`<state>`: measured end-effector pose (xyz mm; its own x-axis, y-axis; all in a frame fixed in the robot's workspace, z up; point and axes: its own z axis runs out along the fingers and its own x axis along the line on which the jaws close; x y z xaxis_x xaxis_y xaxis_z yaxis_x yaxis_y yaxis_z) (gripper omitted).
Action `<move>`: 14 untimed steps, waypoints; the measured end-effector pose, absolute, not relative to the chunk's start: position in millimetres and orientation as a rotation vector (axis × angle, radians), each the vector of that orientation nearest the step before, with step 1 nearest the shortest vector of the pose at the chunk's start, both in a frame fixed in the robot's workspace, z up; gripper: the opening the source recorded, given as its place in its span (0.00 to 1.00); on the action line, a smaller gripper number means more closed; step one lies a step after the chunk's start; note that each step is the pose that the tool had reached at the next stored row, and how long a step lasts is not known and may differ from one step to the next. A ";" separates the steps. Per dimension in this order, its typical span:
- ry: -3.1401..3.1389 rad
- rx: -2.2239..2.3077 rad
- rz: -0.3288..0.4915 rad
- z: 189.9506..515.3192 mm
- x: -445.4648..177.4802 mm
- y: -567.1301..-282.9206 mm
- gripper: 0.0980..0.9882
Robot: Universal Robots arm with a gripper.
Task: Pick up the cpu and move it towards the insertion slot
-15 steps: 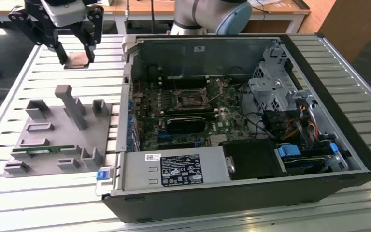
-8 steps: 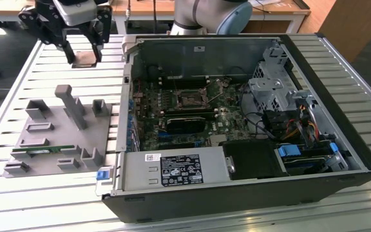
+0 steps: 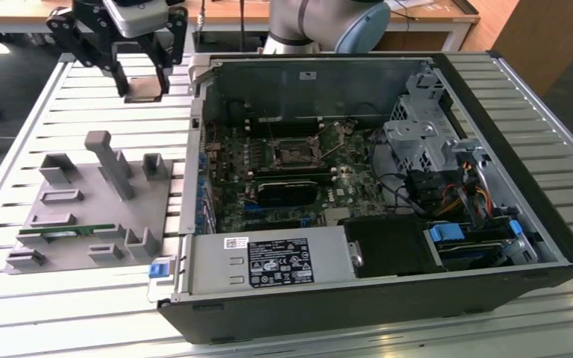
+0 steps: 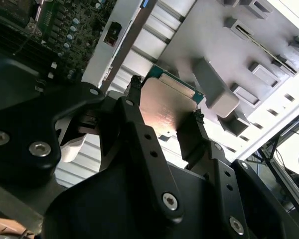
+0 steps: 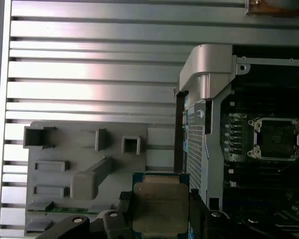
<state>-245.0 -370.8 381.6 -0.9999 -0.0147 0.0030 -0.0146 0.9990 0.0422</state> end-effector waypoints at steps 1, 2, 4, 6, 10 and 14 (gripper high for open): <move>-3.137 0.023 -0.066 381.7 -243.1 -370.4 0.50; -3.137 0.023 -0.066 381.6 -241.3 -370.0 0.50; -3.137 0.023 -0.066 381.6 -237.5 -369.0 0.50; -3.138 0.023 -0.066 381.6 -233.8 -367.9 0.50; -3.137 0.023 -0.066 381.6 -227.8 -364.0 0.50; -3.137 0.023 -0.066 381.6 -221.9 -359.3 0.50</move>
<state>-221.9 -359.3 381.6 -0.9999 -0.0147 0.0030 -0.0146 0.9990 0.0421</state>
